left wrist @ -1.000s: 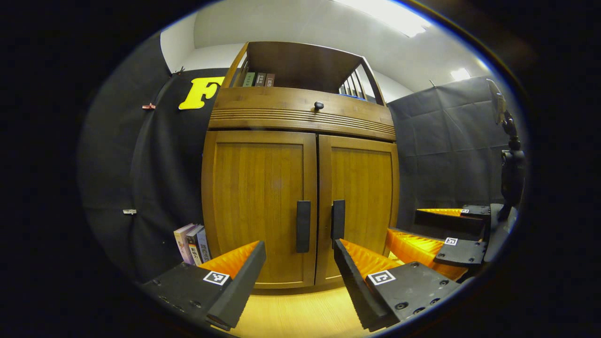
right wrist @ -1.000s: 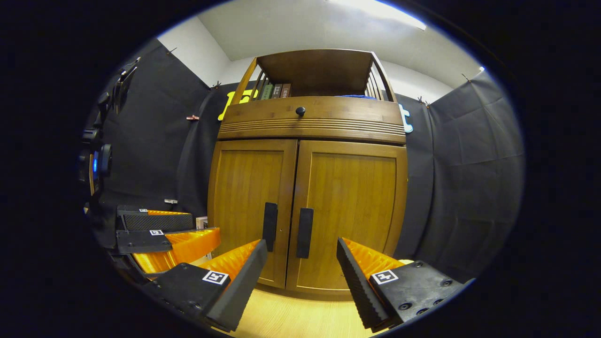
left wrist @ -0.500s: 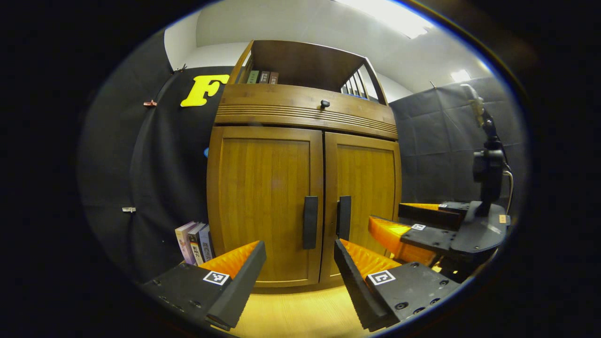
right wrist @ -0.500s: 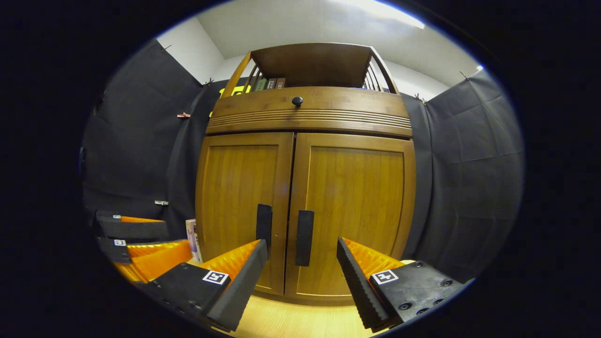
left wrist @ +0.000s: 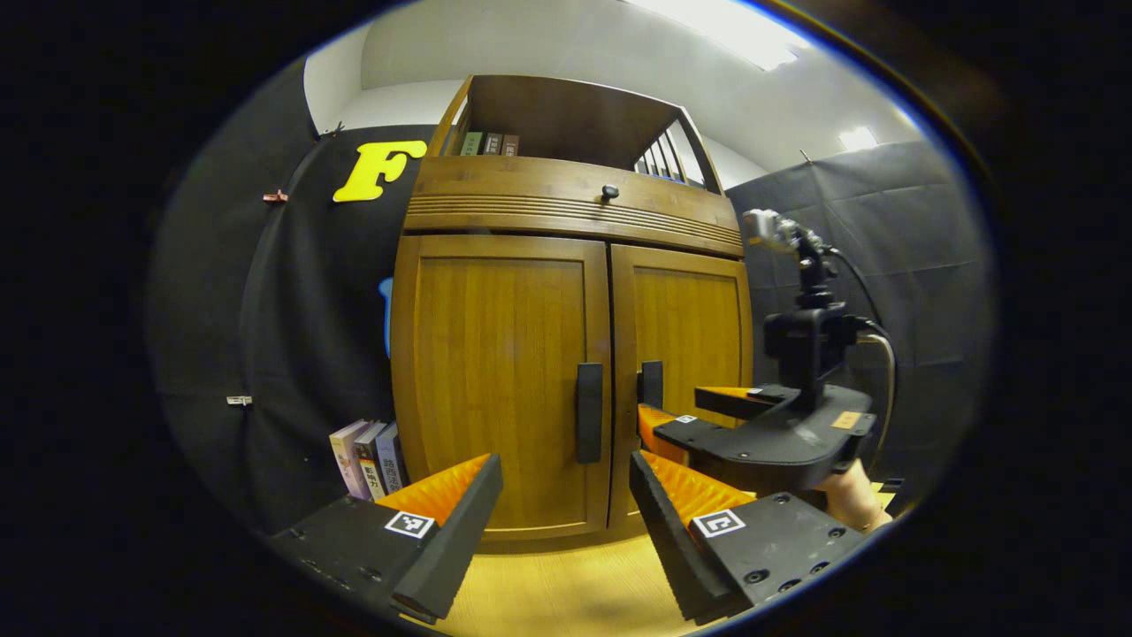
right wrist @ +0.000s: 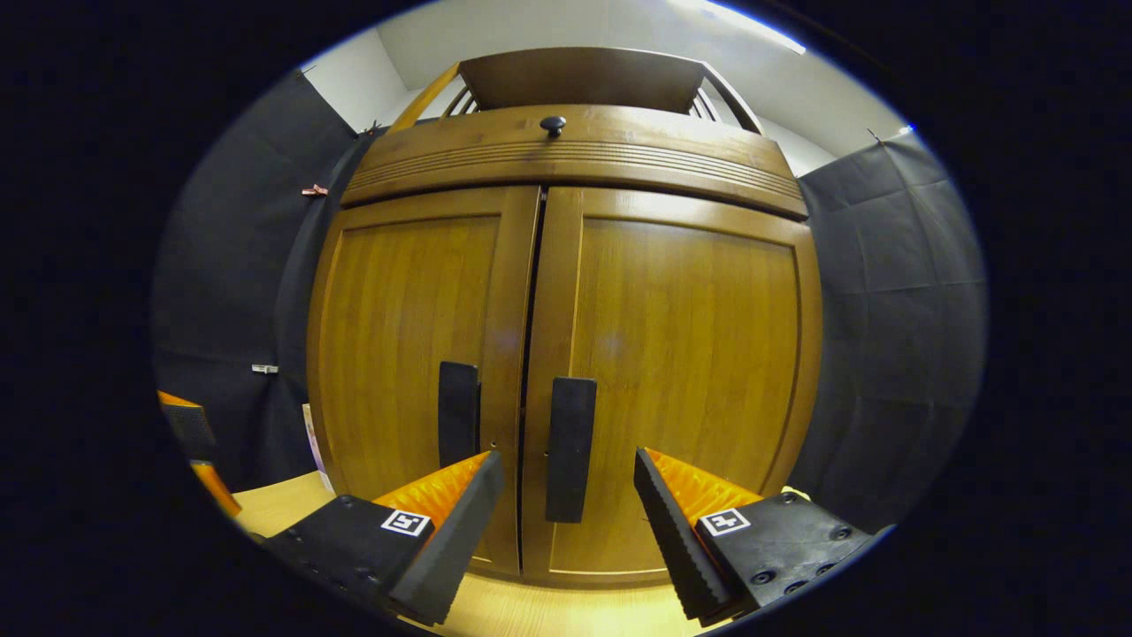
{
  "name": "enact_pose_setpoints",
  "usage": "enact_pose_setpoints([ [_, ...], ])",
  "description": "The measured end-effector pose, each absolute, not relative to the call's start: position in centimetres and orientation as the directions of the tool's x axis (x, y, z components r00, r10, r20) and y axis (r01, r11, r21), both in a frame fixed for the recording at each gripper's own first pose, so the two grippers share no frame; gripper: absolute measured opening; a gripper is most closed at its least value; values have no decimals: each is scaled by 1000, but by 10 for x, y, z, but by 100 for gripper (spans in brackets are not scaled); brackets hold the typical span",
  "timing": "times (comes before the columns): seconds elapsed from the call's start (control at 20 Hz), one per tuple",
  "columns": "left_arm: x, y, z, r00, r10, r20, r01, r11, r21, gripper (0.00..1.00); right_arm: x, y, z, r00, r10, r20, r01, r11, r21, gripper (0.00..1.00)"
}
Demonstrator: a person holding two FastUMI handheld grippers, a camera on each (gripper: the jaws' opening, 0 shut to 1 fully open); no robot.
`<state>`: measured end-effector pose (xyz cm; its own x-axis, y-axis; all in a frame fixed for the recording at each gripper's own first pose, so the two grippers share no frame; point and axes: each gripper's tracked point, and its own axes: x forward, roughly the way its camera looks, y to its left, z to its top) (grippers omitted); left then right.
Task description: Open the right door of the double-door shoe cabinet with the right hand, and open the left door with the left hand.
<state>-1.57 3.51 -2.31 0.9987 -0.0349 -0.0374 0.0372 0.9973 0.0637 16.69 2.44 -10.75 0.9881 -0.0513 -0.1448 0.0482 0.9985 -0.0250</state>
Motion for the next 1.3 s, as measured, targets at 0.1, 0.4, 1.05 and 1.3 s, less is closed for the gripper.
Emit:
enact_pose_setpoints([
  [0.1, -21, 39, -24, 999, -28, -34, 31, 997, 68, 90, 183, 22, -119, 984, -54, -170, 54, 999, -8, 94],
  [0.4, -24, 54, -30, 1000, -2, -25, 4, 997, 74, 90, 216, 22, -136, 979, -73, -190, 79, 997, 25, 80],
  [1.05, -16, 73, -40, 999, -8, -51, 6, 1000, -30, 90, 213, 24, -134, 981, 9, -192, -14, 1000, -26, 24],
  [1.3, -30, 61, -34, 999, 32, -32, -32, 999, -3, 90, 175, 23, -112, 976, 90, -199, -90, 996, 9, 24],
])
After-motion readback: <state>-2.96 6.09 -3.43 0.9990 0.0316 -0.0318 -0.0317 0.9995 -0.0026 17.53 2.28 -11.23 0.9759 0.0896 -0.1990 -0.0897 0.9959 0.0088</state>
